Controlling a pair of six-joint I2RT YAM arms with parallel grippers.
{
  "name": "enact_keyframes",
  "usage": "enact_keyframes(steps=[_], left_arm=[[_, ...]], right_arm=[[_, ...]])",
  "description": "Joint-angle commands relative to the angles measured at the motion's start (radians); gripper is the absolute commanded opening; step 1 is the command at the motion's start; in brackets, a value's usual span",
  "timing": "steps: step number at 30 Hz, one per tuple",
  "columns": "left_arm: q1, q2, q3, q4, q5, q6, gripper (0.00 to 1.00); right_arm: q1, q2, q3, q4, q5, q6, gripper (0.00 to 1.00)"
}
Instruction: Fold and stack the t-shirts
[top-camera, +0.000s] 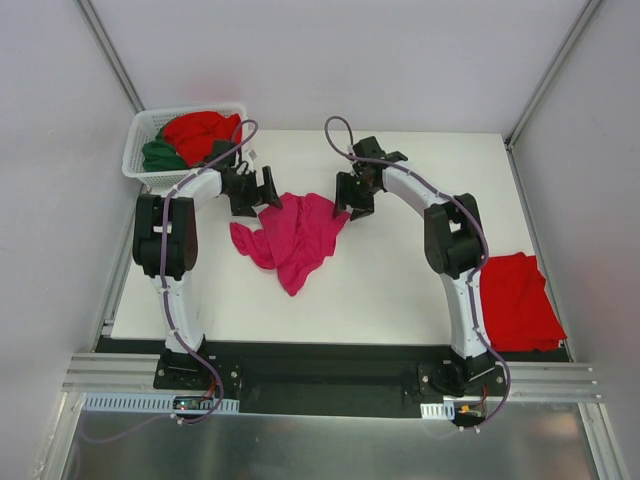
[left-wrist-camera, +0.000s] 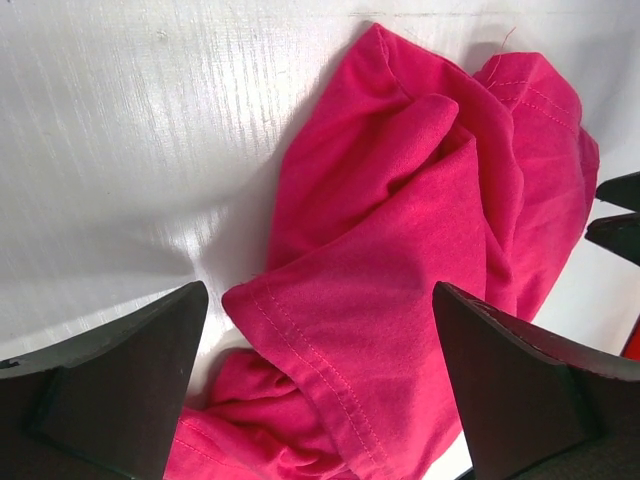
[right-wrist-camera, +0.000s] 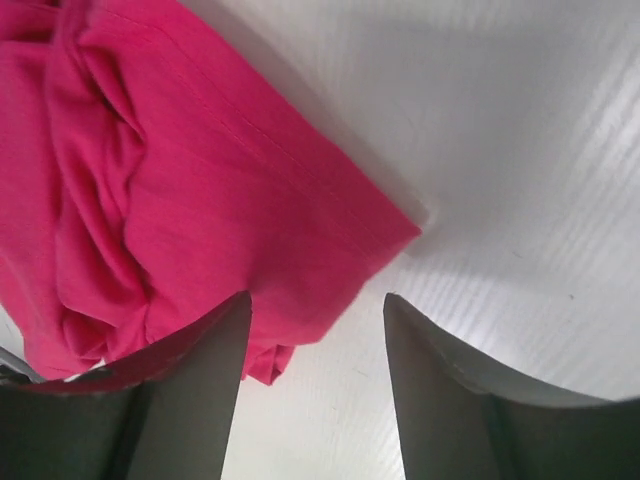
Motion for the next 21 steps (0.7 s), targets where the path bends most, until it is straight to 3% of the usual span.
enact_keyframes(steps=[1, 8, 11, 16, 21], left_arm=[[-0.001, -0.008, -0.015, -0.007, 0.005, 0.019, 0.88], [-0.001, -0.008, -0.03, -0.013, 0.002, 0.034, 0.7], [-0.001, -0.006, -0.03, -0.014, 0.005, 0.034, 0.66], [-0.001, -0.005, -0.025, -0.014, 0.009, 0.031, 0.65], [-0.001, -0.009, -0.021, -0.014, 0.014, 0.028, 0.64]], right_arm=[[0.013, 0.008, 0.068, 0.034, 0.004, 0.012, 0.54], [0.027, 0.036, 0.088, 0.033, 0.012, 0.008, 0.55], [0.032, 0.031, 0.088, 0.002, 0.036, -0.014, 0.66], [0.024, -0.012, 0.031, -0.022, 0.13, -0.024, 0.78], [0.018, -0.006, 0.028, -0.029, 0.15, -0.018, 0.79]])
